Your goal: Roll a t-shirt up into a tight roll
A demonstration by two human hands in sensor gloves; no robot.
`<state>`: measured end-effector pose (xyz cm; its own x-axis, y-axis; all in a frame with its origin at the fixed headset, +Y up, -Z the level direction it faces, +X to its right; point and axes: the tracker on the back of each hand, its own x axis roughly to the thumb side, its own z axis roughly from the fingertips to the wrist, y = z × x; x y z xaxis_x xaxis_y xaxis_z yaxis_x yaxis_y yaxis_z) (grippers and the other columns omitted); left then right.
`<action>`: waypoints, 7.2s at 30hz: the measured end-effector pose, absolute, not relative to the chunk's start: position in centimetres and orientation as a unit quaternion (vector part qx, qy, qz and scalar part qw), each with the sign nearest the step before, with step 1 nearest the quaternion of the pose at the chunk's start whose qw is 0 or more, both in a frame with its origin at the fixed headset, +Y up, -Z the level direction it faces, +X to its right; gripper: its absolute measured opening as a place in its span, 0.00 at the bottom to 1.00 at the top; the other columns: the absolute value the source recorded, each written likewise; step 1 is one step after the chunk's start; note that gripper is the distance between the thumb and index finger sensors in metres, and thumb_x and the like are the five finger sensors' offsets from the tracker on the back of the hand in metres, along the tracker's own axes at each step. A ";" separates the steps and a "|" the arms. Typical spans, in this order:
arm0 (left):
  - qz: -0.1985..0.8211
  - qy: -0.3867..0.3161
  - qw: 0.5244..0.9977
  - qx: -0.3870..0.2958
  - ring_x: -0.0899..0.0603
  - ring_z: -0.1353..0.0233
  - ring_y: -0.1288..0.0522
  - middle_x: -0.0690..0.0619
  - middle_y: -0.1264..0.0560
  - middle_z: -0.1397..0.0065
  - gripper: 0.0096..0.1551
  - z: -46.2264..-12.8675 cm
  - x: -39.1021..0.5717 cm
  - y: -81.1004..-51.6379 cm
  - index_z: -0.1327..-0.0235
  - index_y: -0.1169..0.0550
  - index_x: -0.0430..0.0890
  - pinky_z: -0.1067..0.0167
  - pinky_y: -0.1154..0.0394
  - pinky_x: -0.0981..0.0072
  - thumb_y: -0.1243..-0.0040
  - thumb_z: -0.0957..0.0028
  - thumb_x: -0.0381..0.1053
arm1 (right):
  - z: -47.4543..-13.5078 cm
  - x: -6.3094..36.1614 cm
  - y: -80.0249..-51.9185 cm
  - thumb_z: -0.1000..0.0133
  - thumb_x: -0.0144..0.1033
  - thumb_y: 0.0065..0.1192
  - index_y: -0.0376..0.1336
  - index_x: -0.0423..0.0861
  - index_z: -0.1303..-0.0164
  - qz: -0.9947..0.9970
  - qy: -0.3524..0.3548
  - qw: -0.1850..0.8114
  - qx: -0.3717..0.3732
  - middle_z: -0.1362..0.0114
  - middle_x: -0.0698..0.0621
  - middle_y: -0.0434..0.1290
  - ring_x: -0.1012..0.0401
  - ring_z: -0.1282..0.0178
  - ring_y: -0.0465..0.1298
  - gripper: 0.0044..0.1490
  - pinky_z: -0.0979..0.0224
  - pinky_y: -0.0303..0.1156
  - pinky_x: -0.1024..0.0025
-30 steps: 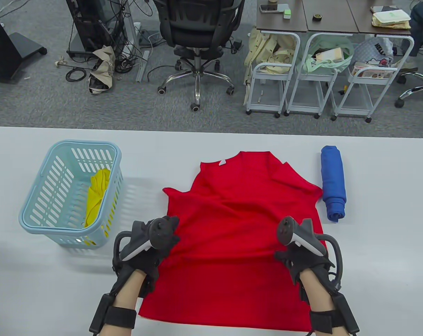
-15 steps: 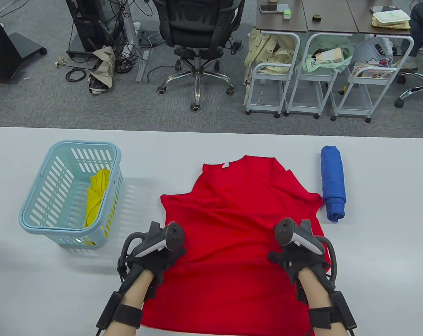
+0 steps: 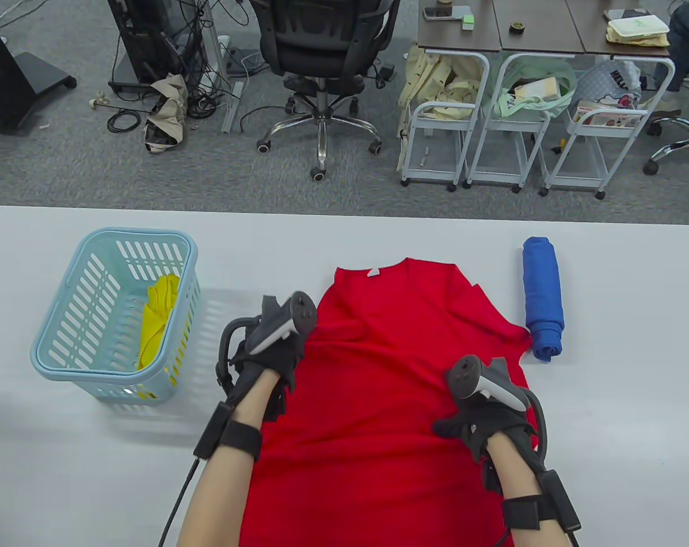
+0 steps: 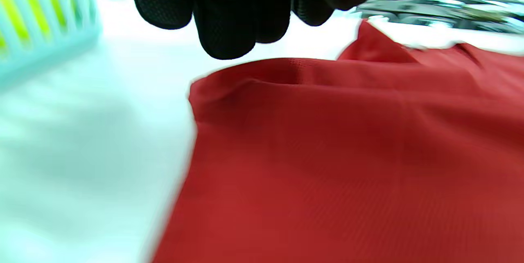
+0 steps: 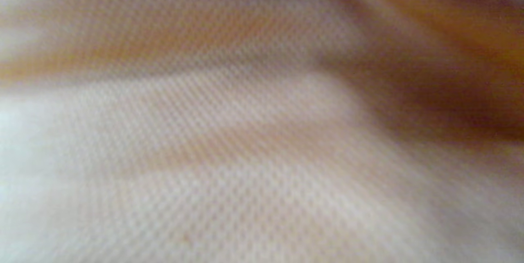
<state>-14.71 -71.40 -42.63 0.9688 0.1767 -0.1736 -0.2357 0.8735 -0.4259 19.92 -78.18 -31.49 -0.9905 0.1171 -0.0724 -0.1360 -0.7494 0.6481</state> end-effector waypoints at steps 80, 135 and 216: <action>-0.021 -0.075 0.969 -0.235 0.32 0.13 0.45 0.42 0.50 0.08 0.40 -33.5 -13.1 -75.7 0.12 0.48 0.57 0.23 0.45 0.31 0.71 0.39 0.69 | -30.9 18.7 -77.3 0.41 0.59 0.47 0.31 0.54 0.16 0.941 0.332 0.067 0.000 0.15 0.42 0.27 0.39 0.16 0.32 0.51 0.21 0.39 0.39; -0.003 -0.103 0.933 -0.346 0.33 0.20 0.80 0.47 0.83 0.19 0.44 -30.9 -16.6 -79.7 0.24 0.77 0.59 0.29 0.72 0.31 0.83 0.44 0.74 | -44.5 19.7 -78.2 0.40 0.63 0.37 0.16 0.51 0.23 0.925 0.361 0.055 -0.106 0.20 0.47 0.16 0.46 0.19 0.19 0.56 0.20 0.30 0.45; -0.050 0.012 0.960 -0.275 0.35 0.15 0.39 0.40 0.55 0.10 0.40 -42.0 -20.5 -74.4 0.16 0.62 0.53 0.26 0.34 0.35 0.59 0.32 0.52 | -28.8 11.2 -77.2 0.37 0.53 0.44 0.18 0.48 0.22 0.939 0.327 0.005 0.106 0.19 0.41 0.20 0.38 0.18 0.25 0.55 0.21 0.36 0.41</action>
<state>-20.53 -74.39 -42.04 0.9947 -0.1028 0.0054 0.0900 0.8432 -0.5300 11.17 -77.23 -28.85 -0.9774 0.0798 0.1958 0.0592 -0.7856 0.6159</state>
